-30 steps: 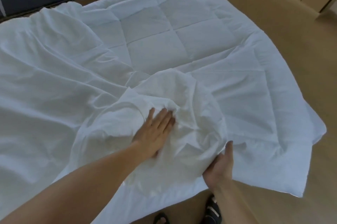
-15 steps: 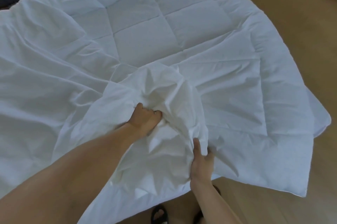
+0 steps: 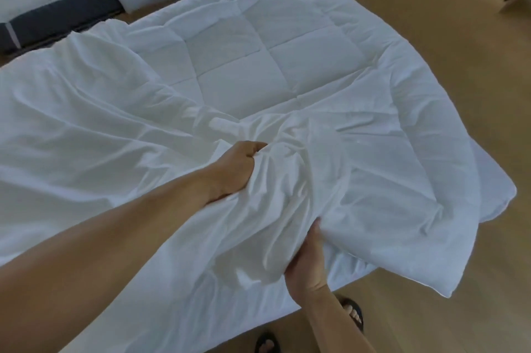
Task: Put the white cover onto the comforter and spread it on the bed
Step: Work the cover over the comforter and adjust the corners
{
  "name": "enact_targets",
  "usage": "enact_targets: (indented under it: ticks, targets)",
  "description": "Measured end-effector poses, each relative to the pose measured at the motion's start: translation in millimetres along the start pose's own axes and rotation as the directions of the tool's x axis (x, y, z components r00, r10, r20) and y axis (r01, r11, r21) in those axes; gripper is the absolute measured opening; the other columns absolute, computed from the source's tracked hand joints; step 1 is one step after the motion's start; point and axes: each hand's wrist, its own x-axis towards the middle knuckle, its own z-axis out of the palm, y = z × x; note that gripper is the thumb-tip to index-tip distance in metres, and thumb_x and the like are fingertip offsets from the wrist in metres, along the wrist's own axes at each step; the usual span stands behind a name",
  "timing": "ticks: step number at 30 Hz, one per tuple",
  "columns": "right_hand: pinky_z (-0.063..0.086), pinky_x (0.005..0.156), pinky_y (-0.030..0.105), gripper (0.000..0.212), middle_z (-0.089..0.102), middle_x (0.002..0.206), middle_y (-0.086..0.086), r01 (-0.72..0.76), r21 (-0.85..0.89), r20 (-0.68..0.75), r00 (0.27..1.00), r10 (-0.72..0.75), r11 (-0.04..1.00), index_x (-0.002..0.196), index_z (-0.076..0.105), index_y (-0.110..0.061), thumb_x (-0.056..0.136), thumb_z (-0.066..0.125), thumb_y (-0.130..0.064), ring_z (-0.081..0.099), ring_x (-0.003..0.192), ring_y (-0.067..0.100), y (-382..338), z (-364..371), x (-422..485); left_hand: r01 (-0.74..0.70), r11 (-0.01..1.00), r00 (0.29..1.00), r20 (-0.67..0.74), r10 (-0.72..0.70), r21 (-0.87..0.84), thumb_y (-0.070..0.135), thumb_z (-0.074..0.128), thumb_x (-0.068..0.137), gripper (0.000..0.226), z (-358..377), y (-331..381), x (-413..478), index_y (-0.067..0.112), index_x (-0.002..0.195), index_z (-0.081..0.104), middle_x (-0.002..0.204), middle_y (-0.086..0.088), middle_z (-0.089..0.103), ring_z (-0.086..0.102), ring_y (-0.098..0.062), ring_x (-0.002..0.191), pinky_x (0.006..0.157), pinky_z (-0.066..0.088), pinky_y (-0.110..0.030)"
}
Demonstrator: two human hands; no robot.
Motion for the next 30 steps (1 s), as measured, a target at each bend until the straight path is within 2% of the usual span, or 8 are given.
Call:
enact_targets:
  ticks: [3, 8, 15, 18, 20, 24, 28, 30]
  targets:
    - [0.058, 0.081, 0.04, 0.085, 0.076, 0.103, 0.006, 0.091, -0.082, -0.183, 0.978, -0.105, 0.992, 0.109, 0.071, -0.015, 0.05, 0.077, -0.076, 0.073, 0.097, 0.025, -19, 7, -2, -0.051, 0.985, 0.992, -0.12, 0.032, -0.163, 0.018, 0.063, 0.089, 0.03, -40, 9, -19, 0.037, 0.074, 0.079, 0.084, 0.012, 0.076, 0.071, -0.006, 0.084, 0.077, 0.056, -0.023]
    - [0.055, 0.07, 0.032, 0.054, 0.073, 0.104, 0.005, 0.202, -0.029, -0.448, 0.873, -0.194, 0.979, 0.113, 0.068, -0.011, 0.081, 0.073, -0.054, 0.07, 0.092, 0.025, -42, 14, -10, -0.005, 0.978, 0.916, -0.393, -0.079, -0.208, 0.004, 0.055, 0.096, 0.057, -121, -17, -45, 0.045, 0.062, 0.075, 0.07, 0.016, 0.073, 0.069, -0.007, 0.068, 0.067, 0.054, -0.021]
    - [0.051, 0.082, 0.04, 0.047, 0.063, 0.084, 0.011, 0.289, -0.4, -0.39, 0.805, -0.447, 0.87, 0.093, 0.066, -0.001, 0.085, 0.073, -0.046, 0.064, 0.09, 0.028, -87, 33, 10, 0.441, 0.809, 0.888, -0.322, -0.329, 0.39, 0.011, 0.051, 0.091, 0.032, -109, -130, -44, 0.022, 0.119, 0.066, 0.122, -0.008, 0.067, 0.061, -0.029, 0.11, 0.091, 0.047, -0.035]
    - [0.053, 0.076, 0.034, 0.052, 0.067, 0.096, 0.014, 0.215, -0.524, -0.296, 0.862, -0.412, 0.824, 0.105, 0.066, -0.002, 0.089, 0.065, -0.052, 0.064, 0.096, 0.028, -73, 21, 20, 0.395, 0.475, 0.91, -0.262, -0.323, 0.787, 0.026, 0.057, 0.087, 0.045, -79, -151, -34, 0.017, 0.13, 0.047, 0.134, -0.01, 0.056, 0.055, -0.031, 0.121, 0.1, 0.044, -0.038]
    - [0.052, 0.07, 0.026, 0.044, 0.072, 0.095, 0.004, 0.18, -0.523, -0.247, 0.904, -0.35, 0.833, 0.104, 0.069, -0.013, 0.093, 0.058, -0.054, 0.068, 0.088, 0.019, -62, 7, 24, 0.258, 0.392, 0.913, -0.091, -0.397, 0.883, 0.039, 0.066, 0.083, 0.081, -62, -140, -24, 0.012, 0.148, 0.026, 0.154, -0.01, 0.032, 0.034, -0.031, 0.141, 0.114, 0.031, -0.043]
    - [0.05, 0.061, 0.017, 0.039, 0.072, 0.07, -0.008, 0.143, -0.362, -0.167, 0.962, -0.216, 0.921, 0.091, 0.067, -0.015, 0.106, 0.038, -0.037, 0.068, 0.068, 0.007, -54, -14, 29, 0.067, 0.768, 0.983, 0.091, -0.161, 0.637, 0.05, 0.074, 0.078, 0.111, -29, -69, 0, 0.023, 0.159, 0.002, 0.165, 0.004, 0.007, 0.009, -0.016, 0.151, 0.121, 0.016, -0.039]
    - [0.041, 0.064, 0.028, 0.037, 0.051, 0.062, -0.002, 0.14, -0.296, -0.056, 0.985, -0.163, 0.945, 0.066, 0.044, -0.012, 0.098, 0.028, -0.019, 0.049, 0.066, 0.015, -55, -28, 33, -0.078, 0.37, 0.978, 0.143, -0.151, 0.926, 0.052, 0.076, 0.07, 0.121, 42, -64, 30, 0.017, 0.157, -0.001, 0.162, -0.007, 0.005, 0.005, -0.028, 0.151, 0.118, 0.012, -0.058]
    - [0.043, 0.068, 0.03, 0.03, 0.049, 0.07, 0.009, 0.1, -0.318, 0.051, 0.995, -0.089, 0.943, 0.068, 0.042, -0.004, 0.091, 0.031, -0.019, 0.048, 0.07, 0.02, -55, -38, 38, -0.039, 0.204, 0.983, 0.074, -0.169, 0.978, 0.039, 0.071, 0.079, 0.097, 65, -81, 44, 0.011, 0.153, 0.014, 0.152, -0.013, 0.027, 0.028, -0.033, 0.142, 0.113, 0.021, -0.059]
